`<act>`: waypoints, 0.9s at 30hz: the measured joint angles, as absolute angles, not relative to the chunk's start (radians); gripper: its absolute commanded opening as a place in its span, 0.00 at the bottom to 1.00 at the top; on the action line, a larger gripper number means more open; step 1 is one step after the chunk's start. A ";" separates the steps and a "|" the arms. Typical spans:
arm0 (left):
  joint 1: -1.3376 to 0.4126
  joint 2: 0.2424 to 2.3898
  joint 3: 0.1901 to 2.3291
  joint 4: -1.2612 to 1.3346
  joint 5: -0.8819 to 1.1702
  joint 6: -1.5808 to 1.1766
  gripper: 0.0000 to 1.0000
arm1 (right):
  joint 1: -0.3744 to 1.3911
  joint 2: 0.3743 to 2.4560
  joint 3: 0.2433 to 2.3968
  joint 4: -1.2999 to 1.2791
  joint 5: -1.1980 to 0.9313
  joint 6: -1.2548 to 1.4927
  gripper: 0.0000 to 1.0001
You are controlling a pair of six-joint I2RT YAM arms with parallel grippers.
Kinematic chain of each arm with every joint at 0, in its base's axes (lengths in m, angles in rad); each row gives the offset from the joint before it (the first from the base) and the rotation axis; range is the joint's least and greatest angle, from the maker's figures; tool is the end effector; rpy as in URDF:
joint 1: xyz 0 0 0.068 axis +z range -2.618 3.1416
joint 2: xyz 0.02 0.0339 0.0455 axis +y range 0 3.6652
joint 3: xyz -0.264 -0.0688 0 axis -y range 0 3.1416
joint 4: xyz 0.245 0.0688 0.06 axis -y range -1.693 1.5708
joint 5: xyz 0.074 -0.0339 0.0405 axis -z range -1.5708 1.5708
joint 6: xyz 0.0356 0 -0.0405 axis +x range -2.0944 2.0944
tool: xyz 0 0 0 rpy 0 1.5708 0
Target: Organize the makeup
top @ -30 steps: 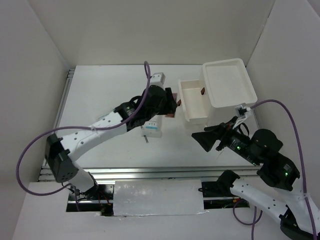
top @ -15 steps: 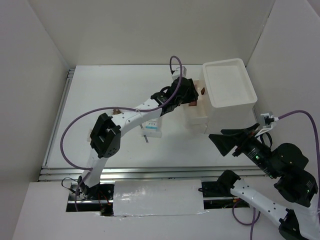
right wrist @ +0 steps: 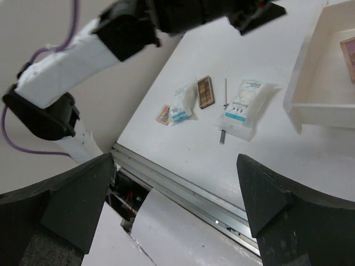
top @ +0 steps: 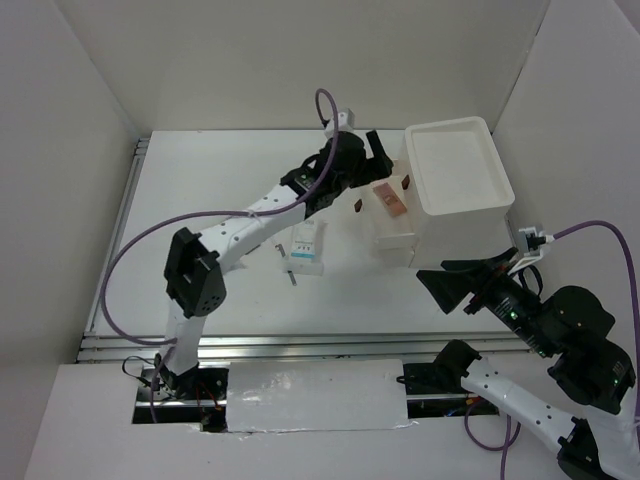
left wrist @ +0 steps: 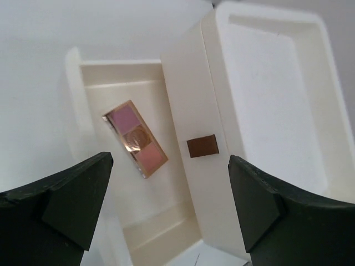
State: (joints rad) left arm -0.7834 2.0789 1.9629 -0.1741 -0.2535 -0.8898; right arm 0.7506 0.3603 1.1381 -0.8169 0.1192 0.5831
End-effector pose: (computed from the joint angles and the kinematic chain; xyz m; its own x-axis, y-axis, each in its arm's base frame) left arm 0.3625 -0.3484 0.3444 -0.5261 -0.5376 -0.6590 0.1654 0.6954 -0.6993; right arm 0.0136 0.0069 0.4170 -0.3489 0.4222 -0.8367 -0.4771 0.6884 0.5463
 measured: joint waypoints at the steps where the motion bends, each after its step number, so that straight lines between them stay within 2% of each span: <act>1: -0.785 2.044 1.963 -0.209 -0.287 -0.888 0.99 | 0.750 0.360 1.137 -0.817 0.118 0.583 1.00; 6: -0.745 1.850 1.959 -0.445 -0.486 -0.933 0.99 | 0.751 0.360 1.099 -0.805 0.109 0.582 1.00; 11: -0.500 1.696 1.747 -0.535 -0.521 -0.976 0.99 | 0.751 0.363 1.040 -0.797 0.072 0.582 1.00; 16: -0.308 1.786 1.590 -0.613 -0.510 -0.974 1.00 | 0.751 0.376 1.002 -0.761 0.033 0.582 1.00; 21: -0.287 1.894 1.525 -0.627 -0.462 -0.960 0.99 | 0.750 0.389 0.989 -0.745 0.018 0.581 1.00; 27: -0.287 1.913 1.468 -0.596 -0.447 -0.968 0.99 | 0.750 0.390 0.989 -0.740 0.014 0.578 1.00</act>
